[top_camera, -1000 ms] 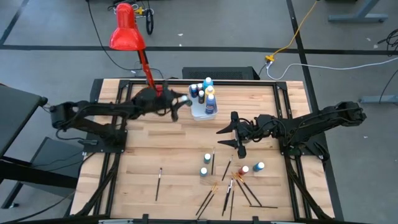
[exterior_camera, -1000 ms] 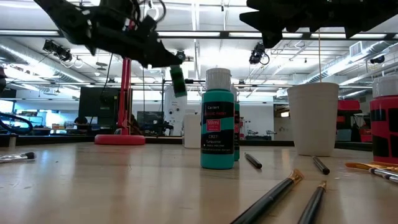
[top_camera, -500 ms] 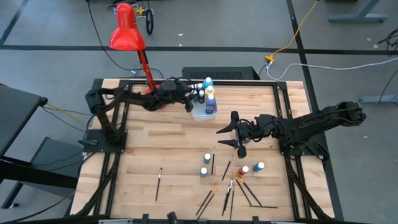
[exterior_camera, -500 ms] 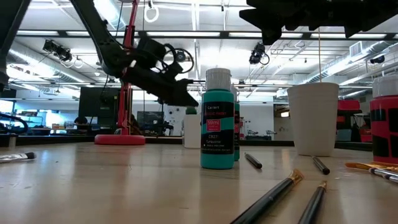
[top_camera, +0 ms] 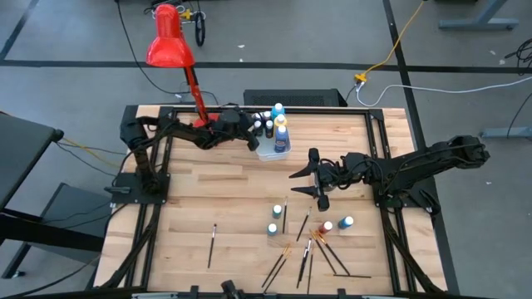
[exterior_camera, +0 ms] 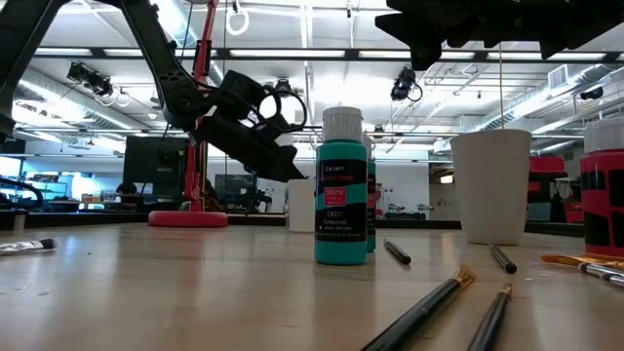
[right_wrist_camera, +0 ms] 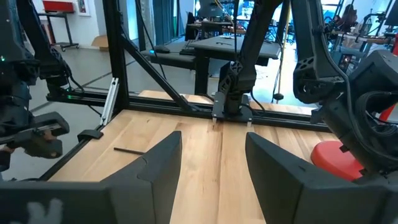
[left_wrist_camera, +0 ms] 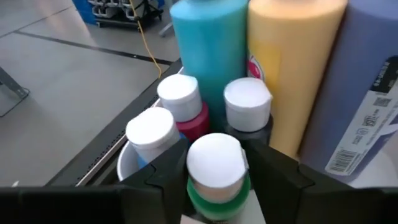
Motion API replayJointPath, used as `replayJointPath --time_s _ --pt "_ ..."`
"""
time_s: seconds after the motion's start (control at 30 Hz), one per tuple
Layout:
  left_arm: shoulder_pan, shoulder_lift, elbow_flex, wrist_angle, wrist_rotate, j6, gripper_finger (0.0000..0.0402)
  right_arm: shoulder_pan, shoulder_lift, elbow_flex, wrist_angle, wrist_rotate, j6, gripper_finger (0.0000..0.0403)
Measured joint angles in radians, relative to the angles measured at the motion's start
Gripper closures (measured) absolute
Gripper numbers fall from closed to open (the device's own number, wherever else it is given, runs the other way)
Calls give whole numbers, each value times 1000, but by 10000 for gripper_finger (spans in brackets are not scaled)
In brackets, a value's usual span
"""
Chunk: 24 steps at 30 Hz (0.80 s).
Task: Pick & Place Paint Supplies
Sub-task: Put the small green paint bottle into the white bin
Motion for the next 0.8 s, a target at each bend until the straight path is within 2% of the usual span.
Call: replayJointPath --time_s 0.13,0.33,0.8 --pt "2 0 0 0 -9 24 211 0 0 0 0 0 0 224" --pt "2 0 0 2 -106 35 203 0 0 0 1 0 0 224" --pt "-18 -25 62 -11 -101 58 203 0 0 0 2 0 -1 224"
